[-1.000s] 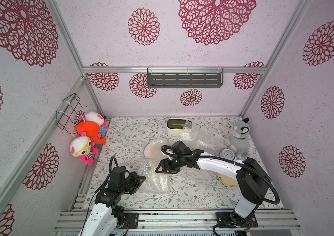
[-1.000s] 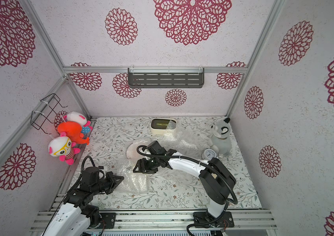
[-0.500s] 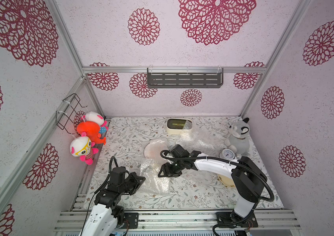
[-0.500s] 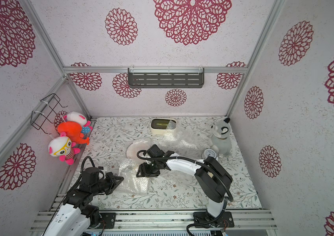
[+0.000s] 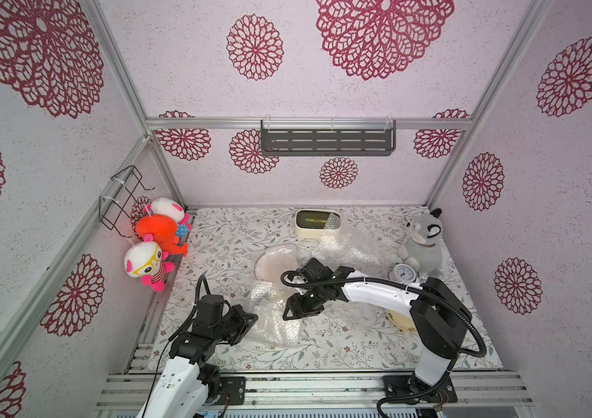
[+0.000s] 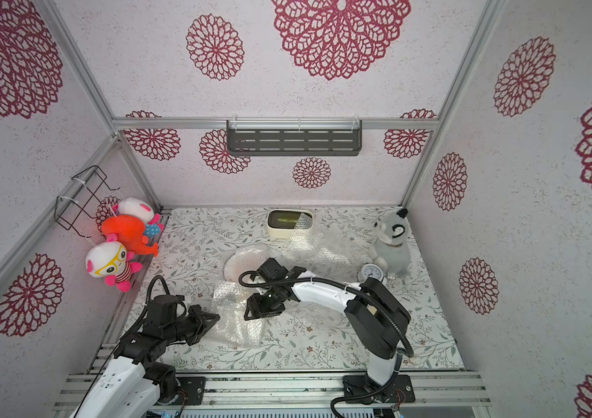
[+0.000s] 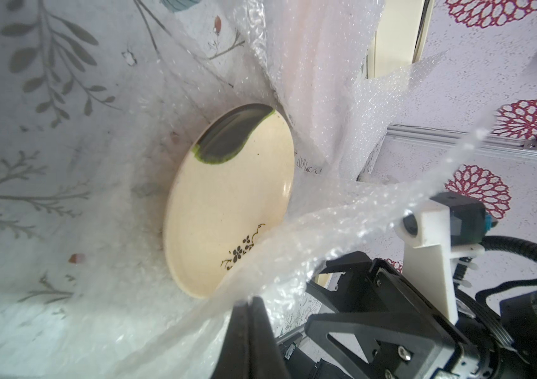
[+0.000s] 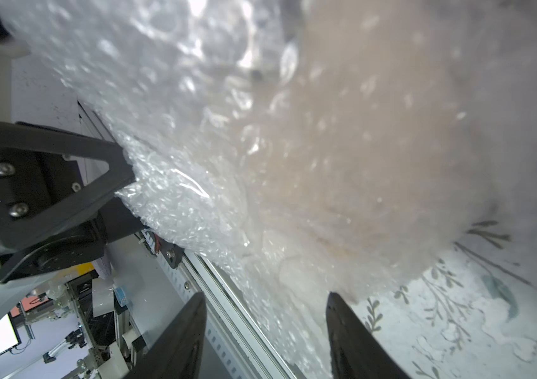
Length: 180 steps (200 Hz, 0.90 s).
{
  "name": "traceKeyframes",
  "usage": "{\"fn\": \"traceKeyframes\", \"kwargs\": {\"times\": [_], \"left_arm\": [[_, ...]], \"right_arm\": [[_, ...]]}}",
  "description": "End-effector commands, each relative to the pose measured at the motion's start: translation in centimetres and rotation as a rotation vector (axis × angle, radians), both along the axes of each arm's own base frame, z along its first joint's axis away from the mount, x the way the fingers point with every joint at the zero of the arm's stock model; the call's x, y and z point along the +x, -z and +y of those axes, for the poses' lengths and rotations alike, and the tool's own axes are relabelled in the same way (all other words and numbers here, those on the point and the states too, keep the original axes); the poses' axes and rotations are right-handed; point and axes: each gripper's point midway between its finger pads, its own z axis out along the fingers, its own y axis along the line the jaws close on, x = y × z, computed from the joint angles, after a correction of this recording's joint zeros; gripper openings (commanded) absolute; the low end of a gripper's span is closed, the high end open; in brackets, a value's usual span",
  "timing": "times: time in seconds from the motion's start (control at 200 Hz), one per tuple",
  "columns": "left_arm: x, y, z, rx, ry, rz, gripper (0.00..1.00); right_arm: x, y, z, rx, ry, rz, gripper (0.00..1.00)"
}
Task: Unpack dinner plates from bubble wrap
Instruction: Unwrap the bubble wrap at the center of the board.
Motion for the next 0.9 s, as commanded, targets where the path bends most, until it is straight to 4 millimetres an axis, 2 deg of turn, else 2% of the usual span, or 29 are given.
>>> {"fn": "traceKeyframes", "kwargs": {"times": [0.0,0.125,0.44,0.675,0.721,0.786,0.896], "left_arm": [[0.5,-0.7,0.1,0.007,-0.004,-0.018,0.0],[0.5,-0.6,0.2,0.013,-0.002,-0.011,0.0],[0.7,-0.8,0.5,0.022,-0.024,-0.013,0.0],[1.3,-0.6,0.4,0.026,-0.02,-0.009,0.0],[1.4,-0.6,0.4,0.027,-0.019,-0.01,0.0],[1.5,-0.6,0.4,0.031,-0.016,-0.01,0.0],[1.5,-0.5,0.3,0.031,-0.007,-0.003,0.0]], "right_arm": [[-0.7,-0.1,-0.7,-0.011,-0.059,0.005,0.59],[-0.7,-0.9,0.8,0.086,-0.035,0.038,0.57],[-1.7,-1.7,2.1,0.163,-0.078,0.093,0.45],[-2.4,-1.2,0.4,0.172,-0.034,0.119,0.45],[-2.1,-0.9,-0.3,0.161,0.003,0.119,0.45],[-0.8,-0.1,-1.7,0.11,0.078,0.083,0.51],[0.7,-0.8,-3.5,0.122,0.194,0.034,0.55]]}}
